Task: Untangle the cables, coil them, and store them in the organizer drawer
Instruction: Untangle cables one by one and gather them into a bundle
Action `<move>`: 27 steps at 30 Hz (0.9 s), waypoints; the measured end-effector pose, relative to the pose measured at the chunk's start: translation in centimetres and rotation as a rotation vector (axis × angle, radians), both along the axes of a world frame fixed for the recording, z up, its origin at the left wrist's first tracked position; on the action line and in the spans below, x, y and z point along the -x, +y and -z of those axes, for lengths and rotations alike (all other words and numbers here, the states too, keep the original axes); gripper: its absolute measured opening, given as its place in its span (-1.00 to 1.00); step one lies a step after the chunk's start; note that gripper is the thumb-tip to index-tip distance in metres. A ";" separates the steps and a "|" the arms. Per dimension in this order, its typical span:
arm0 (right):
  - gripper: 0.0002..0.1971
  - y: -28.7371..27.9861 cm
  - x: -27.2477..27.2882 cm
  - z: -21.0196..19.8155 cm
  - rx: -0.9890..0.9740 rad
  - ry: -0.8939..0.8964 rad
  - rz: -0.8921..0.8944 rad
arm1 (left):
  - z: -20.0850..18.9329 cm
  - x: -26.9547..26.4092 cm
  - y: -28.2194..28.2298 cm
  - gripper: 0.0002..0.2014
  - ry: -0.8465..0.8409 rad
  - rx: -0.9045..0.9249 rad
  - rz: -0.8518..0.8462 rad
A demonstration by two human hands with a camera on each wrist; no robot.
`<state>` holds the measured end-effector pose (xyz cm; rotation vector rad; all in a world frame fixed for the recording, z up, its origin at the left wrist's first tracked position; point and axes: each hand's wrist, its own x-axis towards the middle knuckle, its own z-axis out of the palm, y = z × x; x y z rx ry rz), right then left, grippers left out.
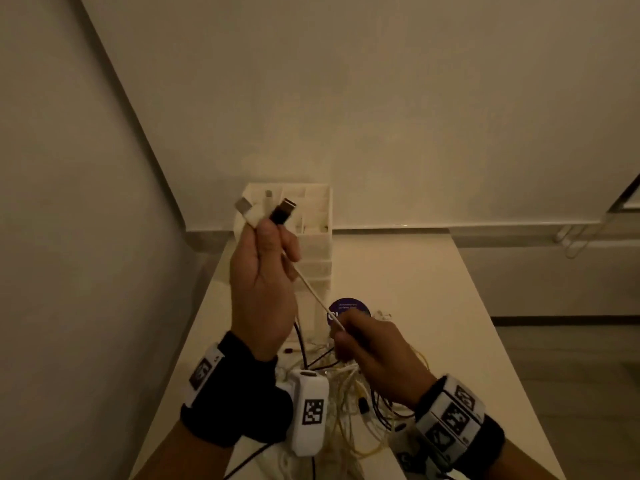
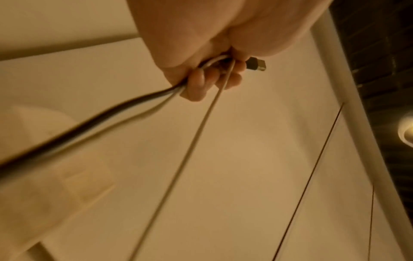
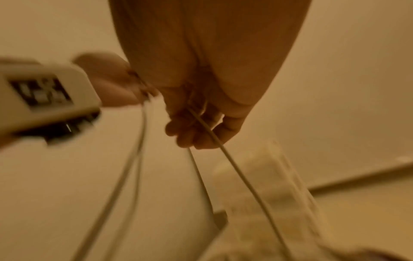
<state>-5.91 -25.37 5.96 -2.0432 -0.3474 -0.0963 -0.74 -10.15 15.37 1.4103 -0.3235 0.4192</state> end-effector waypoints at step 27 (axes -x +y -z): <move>-0.68 -1.6 -0.7 -3.3 -0.269 0.071 -0.017 | 2.7 0.9 -1.2 -0.80 -0.169 -0.569 -0.043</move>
